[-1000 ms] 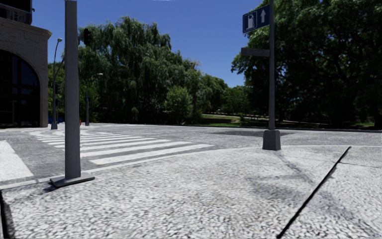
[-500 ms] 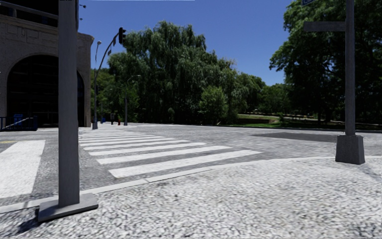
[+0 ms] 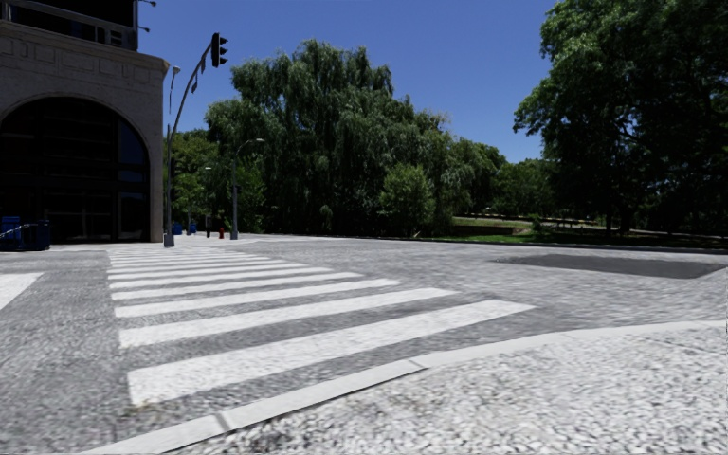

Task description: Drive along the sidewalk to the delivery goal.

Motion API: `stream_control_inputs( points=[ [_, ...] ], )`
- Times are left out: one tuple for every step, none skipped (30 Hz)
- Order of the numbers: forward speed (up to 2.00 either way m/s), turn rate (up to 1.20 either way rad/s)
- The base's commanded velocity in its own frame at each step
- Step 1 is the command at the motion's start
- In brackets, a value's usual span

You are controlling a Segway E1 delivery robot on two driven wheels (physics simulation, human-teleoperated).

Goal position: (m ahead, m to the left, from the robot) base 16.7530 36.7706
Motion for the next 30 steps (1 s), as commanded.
stream_control_inputs(
  points=[
    [2.0, 0.0],
    [2.0, 0.0],
    [2.0, 0.0],
    [2.0, 0.11],
    [2.0, 0.33],
    [2.0, 0.33],
    [2.0, 0.45],
    [2.0, 0.49],
    [2.0, 0.49],
    [2.0, 0.51],
    [2.0, 0.51],
    [2.0, 0.51],
    [2.0, 0.51],
    [2.0, 0.51],
    [2.0, 0.51],
    [2.0, 0.51],
    [2.0, 0.51],
    [2.0, 0.51],
    [2.0, 0.51],
    [2.0, 0.51],
    [2.0, 0.51],
    [2.0, 0.51],
    [2.0, 0.51],
    [2.0, 0.51],
    [2.0, 0.51],
    [2.0, 0.51],
    [2.0, 0.51],
    [2.0, 0.51],
    [2.0, 0.51],
    [2.0, 0.48]
  ],
)
